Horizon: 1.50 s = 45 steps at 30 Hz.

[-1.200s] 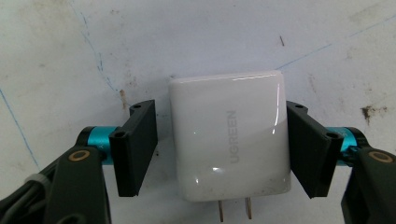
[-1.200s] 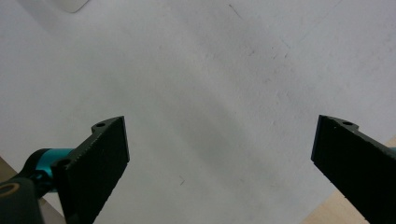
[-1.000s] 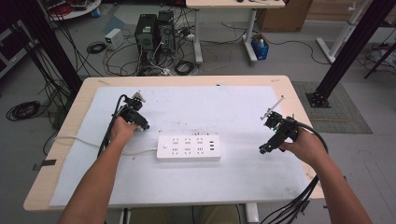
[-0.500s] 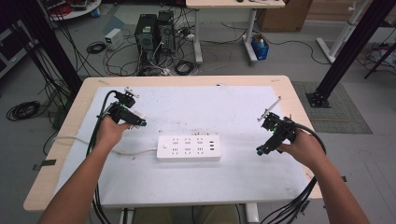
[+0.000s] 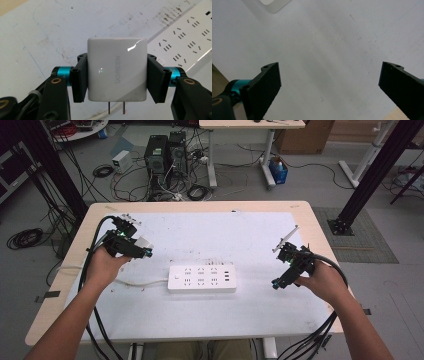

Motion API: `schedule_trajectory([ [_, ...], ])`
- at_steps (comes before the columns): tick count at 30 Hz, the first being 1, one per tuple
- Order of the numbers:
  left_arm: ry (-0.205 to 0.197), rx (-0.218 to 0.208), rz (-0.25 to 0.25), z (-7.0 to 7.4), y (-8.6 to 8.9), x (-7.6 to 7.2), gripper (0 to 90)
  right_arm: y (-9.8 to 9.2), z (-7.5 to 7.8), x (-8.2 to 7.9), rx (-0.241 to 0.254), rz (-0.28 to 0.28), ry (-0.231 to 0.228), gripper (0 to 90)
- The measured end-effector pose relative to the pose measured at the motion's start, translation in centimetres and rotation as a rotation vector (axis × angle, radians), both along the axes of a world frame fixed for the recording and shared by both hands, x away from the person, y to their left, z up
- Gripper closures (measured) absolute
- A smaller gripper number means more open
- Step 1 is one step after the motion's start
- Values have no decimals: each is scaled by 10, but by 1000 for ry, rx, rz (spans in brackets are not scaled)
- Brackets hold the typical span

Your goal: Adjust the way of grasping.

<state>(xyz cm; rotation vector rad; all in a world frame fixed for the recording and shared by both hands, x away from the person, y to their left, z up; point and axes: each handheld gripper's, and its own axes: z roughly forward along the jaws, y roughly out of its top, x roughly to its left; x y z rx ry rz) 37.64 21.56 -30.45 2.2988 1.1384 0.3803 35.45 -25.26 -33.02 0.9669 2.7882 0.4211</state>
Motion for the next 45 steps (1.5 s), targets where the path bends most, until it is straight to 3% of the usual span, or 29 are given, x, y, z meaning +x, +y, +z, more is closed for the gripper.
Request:
schedule_trajectory([
  [4,6,7,-82,6,-4,0,426,1,1,-1,32,-7,8,35],
  [6,5,10,-118,10,-8,0,425,1,2,-1,56,-38,6,35],
  [10,-17,-1,-197,18,-15,-2,426,3,8,0,117,-40,-19,35],
  [15,-46,1,-302,16,-22,-5,425,7,7,-1,143,-50,-55,35],
  [17,-55,-6,-334,14,-26,-5,425,10,5,-3,168,-64,-36,35],
  [20,-66,-23,-374,12,-30,-5,426,15,2,-6,227,-85,-29,35],
  [21,-73,-22,-422,11,-36,-6,425,17,1,-7,260,-110,-19,35],
  [24,-93,-24,-499,8,-48,-9,426,22,-1,-8,354,-145,-5,35],
  [28,-125,-32,-567,7,-60,-14,425,29,-3,-9,485,-164,41,36],
  [36,-141,-27,-631,4,-78,-18,425,44,-2,-11,616,-183,94,36],
  [42,-131,-23,-661,0,-92,-18,425,54,-3,-8,631,-191,110,36],
  [43,-128,-25,-677,-1,-99,-19,425,57,-4,-5,678,-206,144,36],
  [45,-131,-25,-692,-1,-105,-19,425,59,-4,-3,706,-212,164,36],
])
